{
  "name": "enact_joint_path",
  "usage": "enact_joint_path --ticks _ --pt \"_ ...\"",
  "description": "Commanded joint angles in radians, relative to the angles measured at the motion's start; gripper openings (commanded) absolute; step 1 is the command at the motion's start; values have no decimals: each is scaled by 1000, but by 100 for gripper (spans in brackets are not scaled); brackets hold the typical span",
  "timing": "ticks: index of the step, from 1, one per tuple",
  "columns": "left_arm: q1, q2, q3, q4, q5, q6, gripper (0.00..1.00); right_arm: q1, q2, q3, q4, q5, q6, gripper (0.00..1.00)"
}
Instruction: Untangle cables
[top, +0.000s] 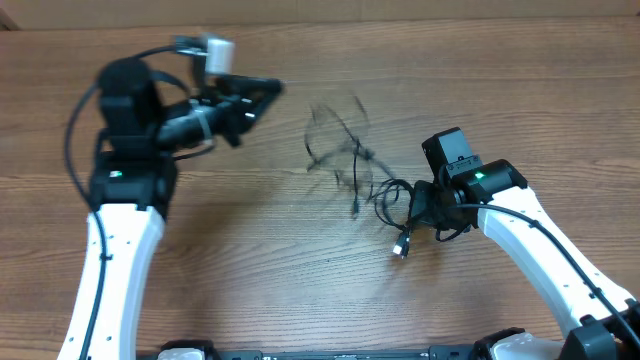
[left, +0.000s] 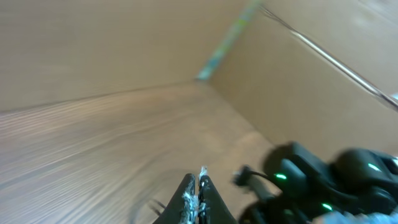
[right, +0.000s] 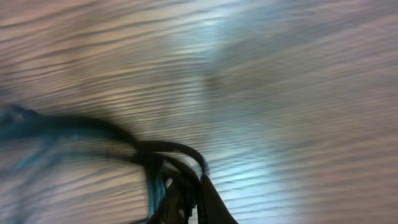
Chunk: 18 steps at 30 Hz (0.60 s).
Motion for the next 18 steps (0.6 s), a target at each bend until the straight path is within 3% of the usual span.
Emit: enact_joint_path --ticks 1,6,9,14,18 --pt "78 -19 18 -54 -79 46 4 0 10 -8 2 85 31 4" --pt "112 -19 18 -147 -197 50 4 0 10 -8 15 50 23 4" --pt "99 -16 18 -212 -211 69 6 1 10 -8 52 -86 -101 4" --pt "35 -4 17 -339 -275 106 24 0 10 -7 61 -126 -128 4" --pt "-43 17 17 -417 -354 173 39 -4 5 13 40 -126 -103 9"
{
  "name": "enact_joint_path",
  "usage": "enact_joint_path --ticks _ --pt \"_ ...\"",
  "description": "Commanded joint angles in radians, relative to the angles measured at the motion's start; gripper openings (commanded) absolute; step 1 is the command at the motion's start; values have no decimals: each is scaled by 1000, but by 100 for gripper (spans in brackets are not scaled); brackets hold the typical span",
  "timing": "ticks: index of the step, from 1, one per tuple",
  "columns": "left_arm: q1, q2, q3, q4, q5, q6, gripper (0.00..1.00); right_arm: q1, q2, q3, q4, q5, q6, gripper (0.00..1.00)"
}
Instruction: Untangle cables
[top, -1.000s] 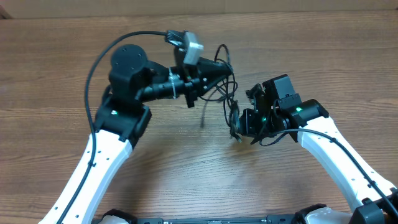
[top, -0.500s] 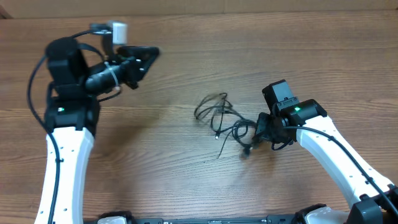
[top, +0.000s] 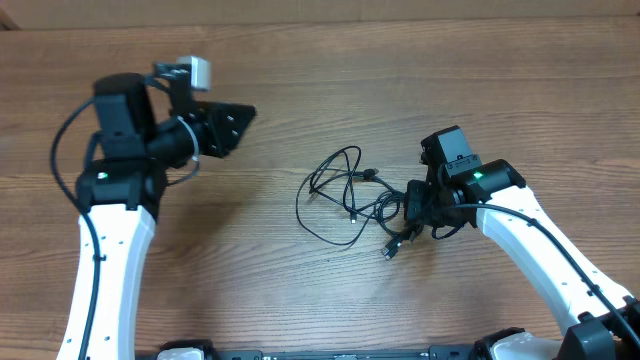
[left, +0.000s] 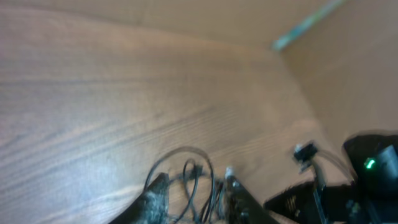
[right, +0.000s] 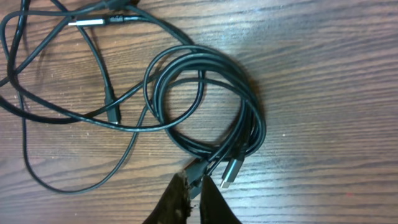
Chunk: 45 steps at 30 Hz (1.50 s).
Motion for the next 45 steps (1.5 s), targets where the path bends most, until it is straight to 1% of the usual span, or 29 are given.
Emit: enact_joint_path --ticks 1,3,5,7,9,12,14,20,27,29,30,31,32,34,35,40,45 --pt "-75 25 17 -43 -106 77 42 -8 -7 23 -15 -23 0 10" --pt "-124 45 17 -61 -143 80 51 -21 -24 39 -27 -23 13 14" --pt "-175 72 17 -76 -176 109 54 -39 -49 52 -36 -23 19 18" --pt "-220 105 17 -89 -201 131 60 -65 -79 64 -54 -23 19 23" --pt "-256 141 17 -93 -207 156 61 -88 -106 70 -68 -23 18 31" --pt "-304 212 17 -85 -214 190 63 -122 -147 72 -97 -24 18 38" --pt "-344 286 17 -58 -250 207 64 -140 -175 72 -117 -24 18 38" --pt "-413 423 17 32 -256 233 64 -140 -181 72 -122 -24 18 38" --pt "-511 526 17 89 -256 233 63 -140 -181 72 -123 -24 18 38" --pt "-535 537 17 89 -257 233 60 -140 -181 72 -123 -24 18 38" --pt "-544 539 17 89 -257 233 57 -140 -181 72 -123 -24 18 38" --pt "-551 540 17 88 -259 233 52 -140 -181 72 -123 -24 18 38" --pt "-557 539 17 89 -272 233 40 -140 -181 72 -123 -24 18 38" --pt "-559 536 18 89 -310 233 9 -140 -181 72 -123 -24 17 38" --pt "-557 531 20 85 -330 232 4 -140 -181 72 -123 -24 18 38" --pt "-523 467 79 25 -340 232 4 -140 -181 72 -122 -23 17 39" --pt "-494 335 223 -55 -294 229 4 -140 -181 71 -106 -35 17 40"
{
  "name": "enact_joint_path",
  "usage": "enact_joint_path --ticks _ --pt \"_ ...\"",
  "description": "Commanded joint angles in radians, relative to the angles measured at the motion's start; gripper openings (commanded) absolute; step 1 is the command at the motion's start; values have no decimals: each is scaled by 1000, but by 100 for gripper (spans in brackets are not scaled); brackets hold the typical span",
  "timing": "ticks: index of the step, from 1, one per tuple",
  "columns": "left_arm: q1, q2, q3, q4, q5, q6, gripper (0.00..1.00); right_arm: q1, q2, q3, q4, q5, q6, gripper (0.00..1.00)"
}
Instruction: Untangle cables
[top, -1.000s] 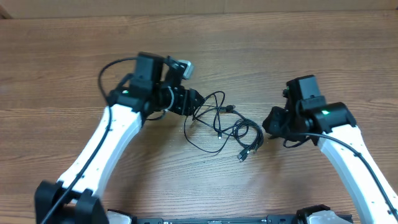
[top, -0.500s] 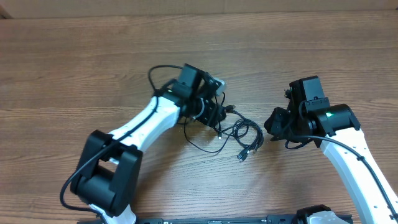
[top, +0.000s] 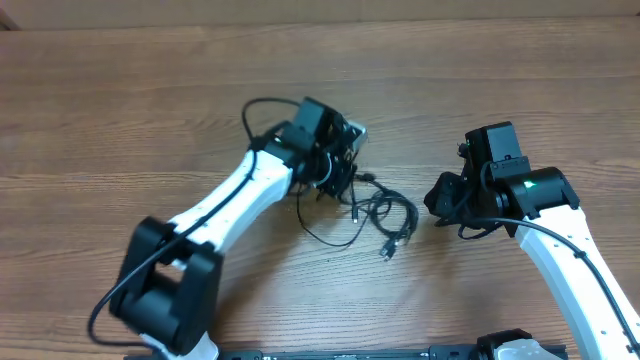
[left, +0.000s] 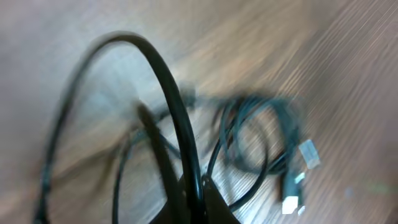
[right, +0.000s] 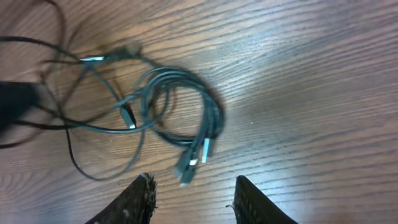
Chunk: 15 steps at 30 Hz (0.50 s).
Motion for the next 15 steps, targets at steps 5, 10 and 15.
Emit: enact_joint_path --ticks 5,10,15 --pt "16 -259 271 -54 137 -34 4 -6 -17 21 68 -107 -4 45" --pt "16 -352 328 -47 184 -91 4 -6 -17 21 157 -222 -19 48" --pt "16 -408 333 -34 208 -106 4 -6 -17 21 253 -402 -103 52"
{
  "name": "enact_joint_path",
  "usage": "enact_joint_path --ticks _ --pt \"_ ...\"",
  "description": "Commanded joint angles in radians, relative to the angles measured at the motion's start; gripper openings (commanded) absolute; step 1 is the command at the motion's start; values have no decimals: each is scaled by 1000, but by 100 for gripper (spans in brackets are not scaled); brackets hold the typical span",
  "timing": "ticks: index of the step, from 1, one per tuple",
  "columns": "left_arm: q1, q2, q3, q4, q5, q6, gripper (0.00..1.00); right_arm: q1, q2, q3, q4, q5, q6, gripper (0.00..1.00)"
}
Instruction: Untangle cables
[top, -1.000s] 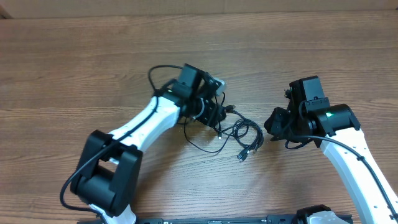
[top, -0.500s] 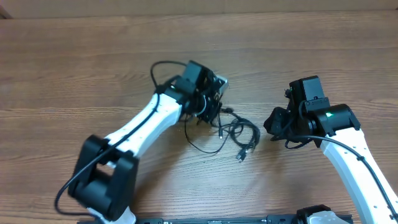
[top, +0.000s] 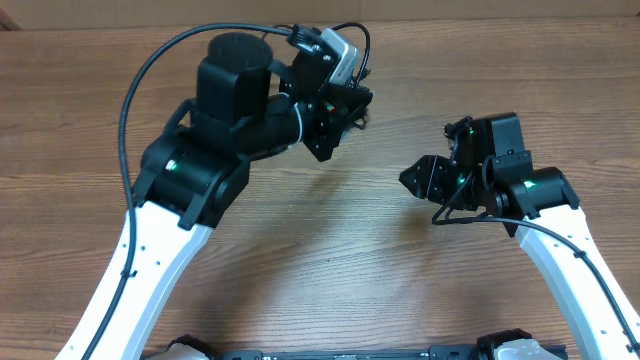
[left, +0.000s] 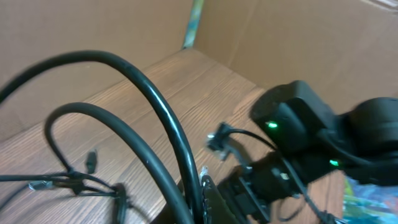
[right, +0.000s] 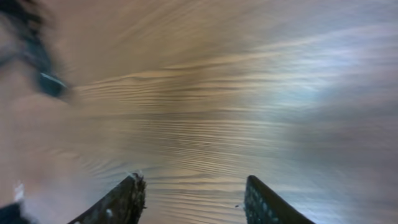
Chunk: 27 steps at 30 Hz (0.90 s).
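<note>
The black cables hang off the table, and my left gripper is shut on them; two thick strands arc up close past the left wrist camera. Thinner strands with small plugs dangle to the left of them. In the overhead view the left gripper is raised high at the centre back, and the arm hides most of the tangle. My right gripper stands open to its right, with nothing between its fingers. The blurred right wrist view shows only wood under the right gripper.
The wooden table carries nothing else in view. Cardboard walls stand beyond its far edge. The right arm, its green lights lit, fills the right half of the left wrist view, close to the hanging cables.
My left gripper, down on the tangle at the table's middle, is now high up with the cables lifted off the wood. The right gripper is still open and has shifted a little left.
First my left gripper was shut and raised at the left, the cables were blurred, and the right was shut on the coil. Then the left stood open and the cables lay still. Then the left was shut on a strand and the right was open. Now the tangle hangs lifted.
</note>
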Motion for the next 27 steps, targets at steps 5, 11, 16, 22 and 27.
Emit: enact_joint_path --ticks 5,11,16,22,27 --pt "-2 -18 9 0 46 -56 4 -6 -17 21 117 -217 -56 53" --pt "-2 -18 9 39 176 -92 4 -6 -12 21 185 -192 -56 51" --pt "-2 -18 9 128 303 -174 4 -6 1 21 190 -172 -55 24" --pt "-2 -18 9 194 330 -230 4 -6 5 21 190 -172 -55 33" --pt "-2 -18 9 199 333 -253 4 -6 5 21 207 -177 -55 39"
